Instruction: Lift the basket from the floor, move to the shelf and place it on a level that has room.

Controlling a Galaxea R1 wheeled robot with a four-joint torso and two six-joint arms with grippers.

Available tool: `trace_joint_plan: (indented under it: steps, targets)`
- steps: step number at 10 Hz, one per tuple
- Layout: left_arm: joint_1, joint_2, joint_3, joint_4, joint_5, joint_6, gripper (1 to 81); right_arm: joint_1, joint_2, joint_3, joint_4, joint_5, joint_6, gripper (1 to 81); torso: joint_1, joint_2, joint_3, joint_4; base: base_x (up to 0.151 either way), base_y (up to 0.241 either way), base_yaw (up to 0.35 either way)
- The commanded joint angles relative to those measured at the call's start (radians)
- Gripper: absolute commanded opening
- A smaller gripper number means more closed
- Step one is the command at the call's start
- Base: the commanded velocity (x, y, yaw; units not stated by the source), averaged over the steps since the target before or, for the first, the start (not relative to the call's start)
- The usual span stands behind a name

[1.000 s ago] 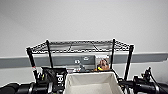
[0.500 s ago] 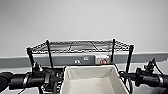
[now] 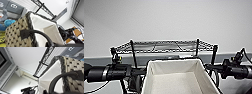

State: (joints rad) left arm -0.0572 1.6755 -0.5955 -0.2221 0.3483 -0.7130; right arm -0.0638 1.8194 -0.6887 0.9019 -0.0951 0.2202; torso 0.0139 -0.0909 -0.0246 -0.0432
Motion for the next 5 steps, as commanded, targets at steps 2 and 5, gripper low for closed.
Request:
trace_joint_plan:
  steps: [2, 5]
  targets:
    - [-0.229, 0.001, -0.006, 0.003, 0.021, -0.077, 1.0, 0.204, 0.008, -0.015, 0.018, -0.034, 0.053, 1.0, 0.0, 0.0, 0.0, 0.0, 0.0, 0.0, 0.0]
    - [-0.331, 0.012, -0.026, 0.001, 0.063, -0.149, 1.0, 0.316, 0.024, -0.05, 0.018, -0.089, 0.13, 1.0, 0.0, 0.0, 0.0, 0.0, 0.0, 0.0, 0.0]
